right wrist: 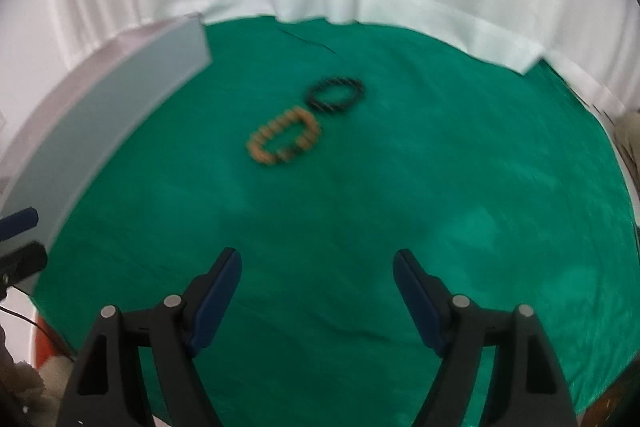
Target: Organize jewelry
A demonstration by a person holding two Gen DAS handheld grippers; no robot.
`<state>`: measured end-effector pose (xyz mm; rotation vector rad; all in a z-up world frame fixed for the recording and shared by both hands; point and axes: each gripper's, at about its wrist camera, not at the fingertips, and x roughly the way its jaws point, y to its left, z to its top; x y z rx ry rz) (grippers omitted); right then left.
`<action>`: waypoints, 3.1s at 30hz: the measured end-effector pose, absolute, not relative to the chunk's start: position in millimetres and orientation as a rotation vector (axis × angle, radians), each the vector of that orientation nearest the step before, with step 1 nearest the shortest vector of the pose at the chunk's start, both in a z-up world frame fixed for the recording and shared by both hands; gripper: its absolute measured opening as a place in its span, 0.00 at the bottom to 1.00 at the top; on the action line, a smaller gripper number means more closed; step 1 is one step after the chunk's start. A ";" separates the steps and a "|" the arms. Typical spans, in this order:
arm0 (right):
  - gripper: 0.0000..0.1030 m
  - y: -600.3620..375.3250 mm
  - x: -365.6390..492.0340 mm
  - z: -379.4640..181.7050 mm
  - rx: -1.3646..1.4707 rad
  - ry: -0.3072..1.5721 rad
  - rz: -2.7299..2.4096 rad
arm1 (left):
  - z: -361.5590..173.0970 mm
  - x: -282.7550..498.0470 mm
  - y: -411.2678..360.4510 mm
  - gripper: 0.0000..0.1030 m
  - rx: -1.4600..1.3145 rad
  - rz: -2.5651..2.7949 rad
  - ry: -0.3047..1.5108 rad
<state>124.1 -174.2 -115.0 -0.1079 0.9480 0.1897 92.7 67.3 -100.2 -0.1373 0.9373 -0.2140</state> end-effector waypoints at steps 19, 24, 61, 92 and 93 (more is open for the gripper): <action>0.77 -174.1 131.5 -138.2 -0.033 0.970 0.094 | -125.7 94.2 38.3 0.92 -0.007 -0.252 0.906; 0.77 -151.1 139.3 -135.6 -0.045 0.959 0.088 | -124.9 87.4 42.1 0.92 0.011 -0.289 0.880; 0.78 -258.0 99.9 -137.2 0.214 0.850 0.075 | -122.9 247.1 -93.0 0.55 0.302 -0.681 1.008; 0.78 -281.5 99.5 -134.4 0.278 0.870 0.097 | -141.9 259.5 -64.0 0.12 0.169 -0.623 1.117; 0.78 -281.4 99.8 -134.5 0.276 0.873 0.098 | -141.0 258.1 -61.0 0.12 0.143 -0.628 1.122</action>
